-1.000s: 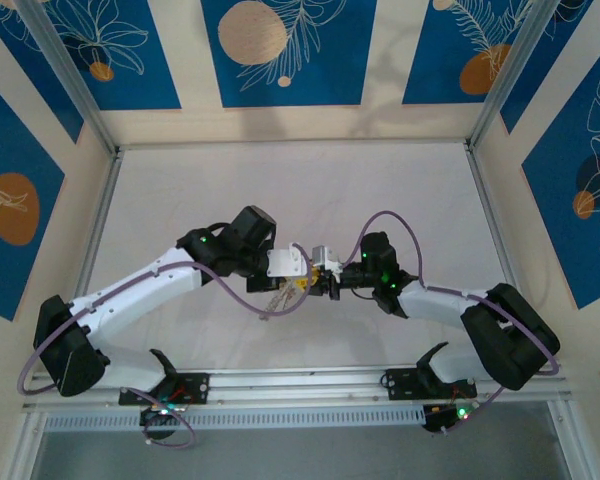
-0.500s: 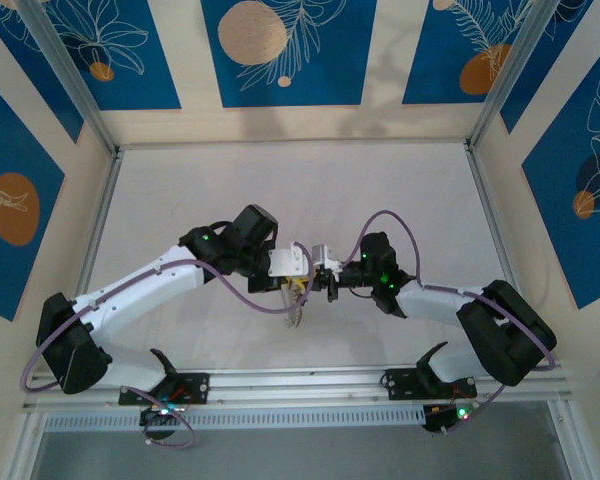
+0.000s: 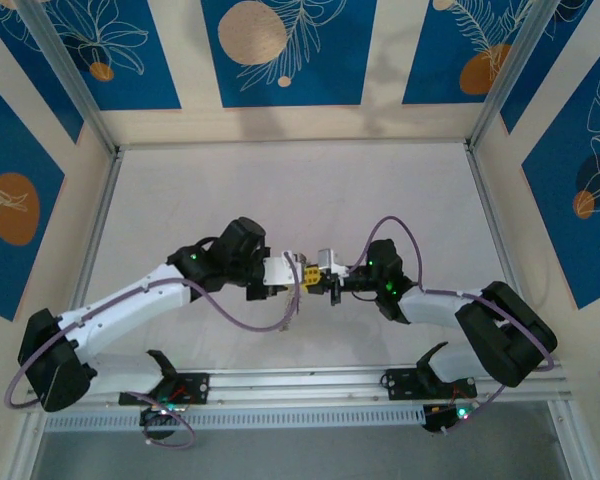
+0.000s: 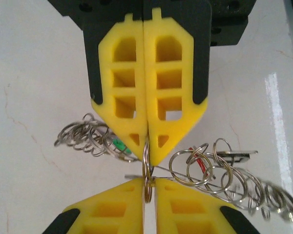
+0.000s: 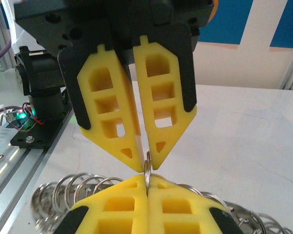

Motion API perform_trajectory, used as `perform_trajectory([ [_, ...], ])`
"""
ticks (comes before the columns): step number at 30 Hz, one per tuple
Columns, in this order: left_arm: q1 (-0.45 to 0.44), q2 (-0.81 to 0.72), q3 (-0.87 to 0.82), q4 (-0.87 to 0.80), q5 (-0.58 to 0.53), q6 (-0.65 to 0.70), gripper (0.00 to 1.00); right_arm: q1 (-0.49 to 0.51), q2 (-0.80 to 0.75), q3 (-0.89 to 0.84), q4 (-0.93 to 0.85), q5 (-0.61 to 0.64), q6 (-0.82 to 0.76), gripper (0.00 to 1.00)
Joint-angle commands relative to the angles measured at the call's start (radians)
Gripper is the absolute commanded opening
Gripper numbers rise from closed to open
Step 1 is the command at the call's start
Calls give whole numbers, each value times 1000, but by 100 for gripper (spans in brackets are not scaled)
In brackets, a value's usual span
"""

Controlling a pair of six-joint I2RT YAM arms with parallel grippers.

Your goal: Put the keys on the keyring

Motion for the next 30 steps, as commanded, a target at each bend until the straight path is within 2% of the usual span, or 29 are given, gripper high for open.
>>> perform_trajectory([
  [1,7,-42,-36,88,-21,3,14,-8,-33,-13,85,-30,34,0],
  [3,8,-53,-50,99,-21,3,17,-11,-31,-21,98,-27,43,0],
  [22,10,-67,-119,249,66,-68,22,-12,21,-15,199,-18,99,0],
  [28,17,-67,-136,291,70,-91,16,-12,48,-16,244,-19,125,0],
  [30,20,-61,-135,297,73,-95,11,-12,56,-18,259,-20,130,0],
])
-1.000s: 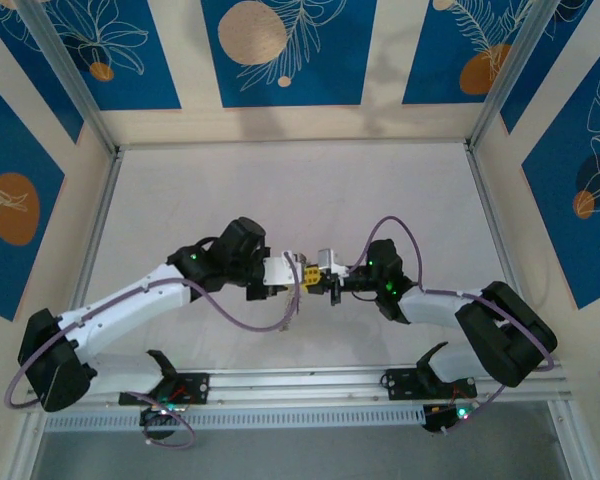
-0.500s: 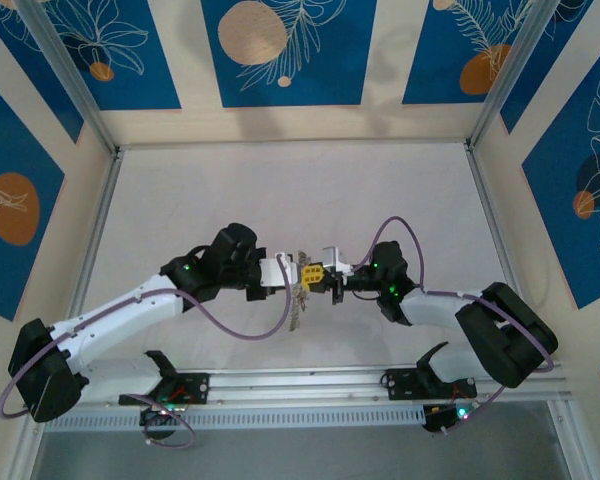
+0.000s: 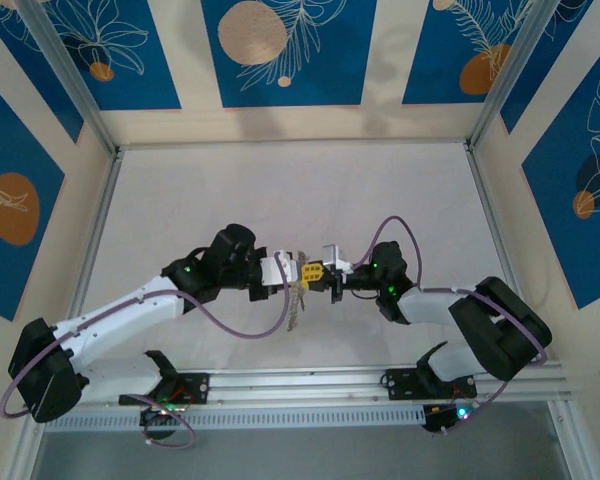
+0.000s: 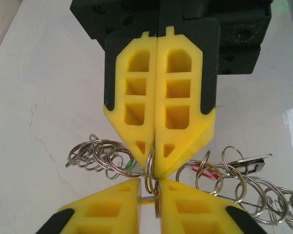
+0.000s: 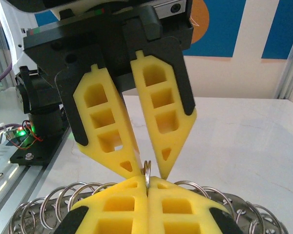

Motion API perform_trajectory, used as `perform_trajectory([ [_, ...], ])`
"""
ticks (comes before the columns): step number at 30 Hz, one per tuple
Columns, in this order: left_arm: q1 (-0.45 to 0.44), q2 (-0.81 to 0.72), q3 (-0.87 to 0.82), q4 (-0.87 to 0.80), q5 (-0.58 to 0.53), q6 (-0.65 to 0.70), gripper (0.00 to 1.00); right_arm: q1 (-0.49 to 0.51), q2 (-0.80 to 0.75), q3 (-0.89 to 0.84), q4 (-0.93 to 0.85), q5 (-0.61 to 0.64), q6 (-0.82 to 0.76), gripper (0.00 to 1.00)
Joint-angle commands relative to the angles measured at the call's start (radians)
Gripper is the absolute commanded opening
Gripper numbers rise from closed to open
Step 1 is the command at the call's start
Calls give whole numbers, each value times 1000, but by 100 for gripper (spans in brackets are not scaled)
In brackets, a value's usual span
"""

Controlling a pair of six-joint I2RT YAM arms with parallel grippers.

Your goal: Put the keys on the keyring

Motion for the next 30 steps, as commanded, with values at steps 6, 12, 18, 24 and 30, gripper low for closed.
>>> perform_trajectory([
  [6,12,9,30,-12,-10,0,0,1,-9,4,18,0,-14,0],
  [12,4,68,182,-264,-102,82,0,1,-61,25,-205,53,-106,16],
  [18,-34,153,306,-440,-188,133,0,8,-56,50,-241,43,-105,19],
  [24,-50,172,334,-435,-156,114,0,18,-30,64,-232,48,-93,19],
  [30,-51,174,336,-414,-117,80,0,37,-13,73,-224,53,-86,22],
])
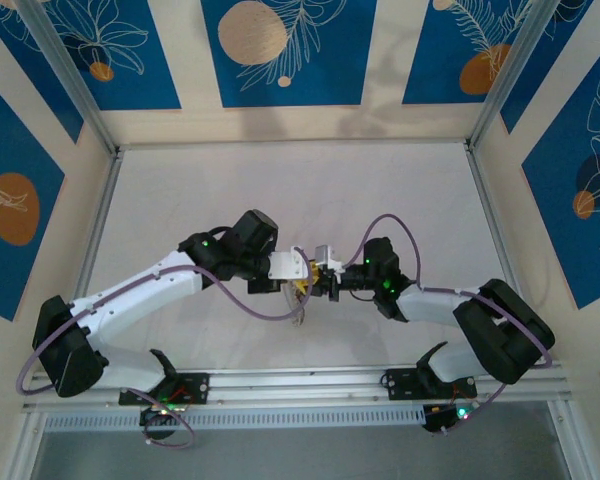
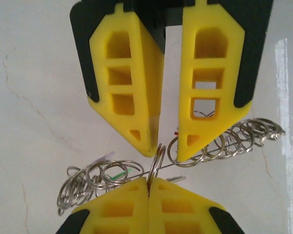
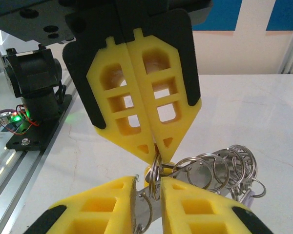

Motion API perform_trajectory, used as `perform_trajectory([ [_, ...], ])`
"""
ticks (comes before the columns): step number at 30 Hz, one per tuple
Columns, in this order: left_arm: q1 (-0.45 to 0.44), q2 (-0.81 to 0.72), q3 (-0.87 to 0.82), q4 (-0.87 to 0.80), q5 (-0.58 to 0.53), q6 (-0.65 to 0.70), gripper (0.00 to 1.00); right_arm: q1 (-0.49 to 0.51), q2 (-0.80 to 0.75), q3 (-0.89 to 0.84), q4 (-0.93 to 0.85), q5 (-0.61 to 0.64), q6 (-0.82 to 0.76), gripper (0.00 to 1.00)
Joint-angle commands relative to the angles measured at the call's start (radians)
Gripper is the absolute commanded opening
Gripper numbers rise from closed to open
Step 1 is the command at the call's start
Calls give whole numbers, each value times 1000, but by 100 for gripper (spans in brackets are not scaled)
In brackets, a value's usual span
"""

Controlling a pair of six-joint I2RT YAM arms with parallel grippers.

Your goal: Put the keys on the keyring

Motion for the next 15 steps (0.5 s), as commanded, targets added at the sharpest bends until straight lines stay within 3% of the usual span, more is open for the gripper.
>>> perform_trajectory([
  [1,-9,-2,42,11,43,-22,0,14,16,29,0,11,1,22],
  [9,-9,-7,37,24,71,-28,0,25,35,38,-2,55,9,18],
  [15,-7,-39,6,43,81,-17,0,25,37,46,-23,61,18,0],
])
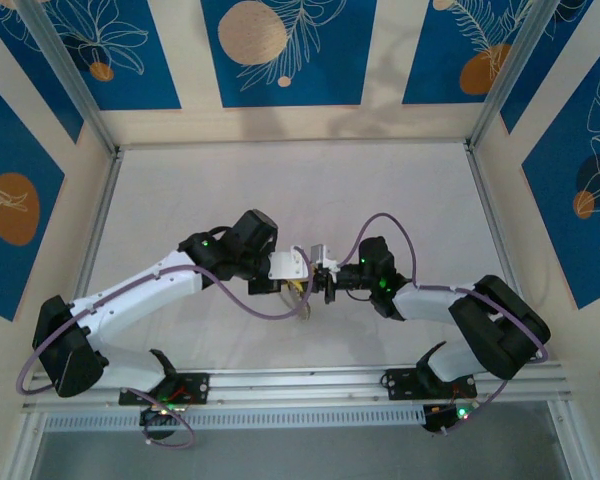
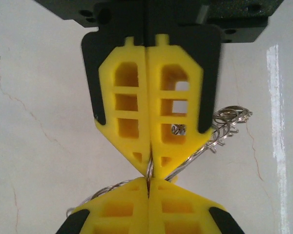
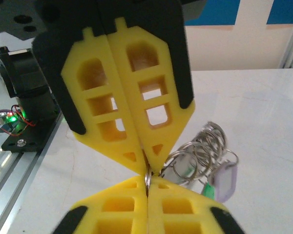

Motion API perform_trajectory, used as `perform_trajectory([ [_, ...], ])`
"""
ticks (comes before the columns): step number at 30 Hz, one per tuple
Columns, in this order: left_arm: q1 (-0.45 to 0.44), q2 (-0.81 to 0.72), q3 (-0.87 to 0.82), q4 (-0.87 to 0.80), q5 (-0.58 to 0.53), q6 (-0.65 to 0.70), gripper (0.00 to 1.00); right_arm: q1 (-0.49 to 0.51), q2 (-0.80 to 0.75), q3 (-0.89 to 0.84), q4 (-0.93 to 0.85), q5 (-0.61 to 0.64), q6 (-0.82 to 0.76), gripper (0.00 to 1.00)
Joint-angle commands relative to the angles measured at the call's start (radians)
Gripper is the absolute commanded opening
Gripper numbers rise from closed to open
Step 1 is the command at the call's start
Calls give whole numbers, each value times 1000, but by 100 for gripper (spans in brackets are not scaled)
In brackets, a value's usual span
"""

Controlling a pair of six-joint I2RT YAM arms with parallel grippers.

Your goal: Put the keys on the keyring

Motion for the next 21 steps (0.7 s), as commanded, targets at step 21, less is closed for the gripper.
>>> perform_trajectory([
  [21,14,-154,-229,271,59,-78,26,-17,-40,-26,110,-5,49,0],
])
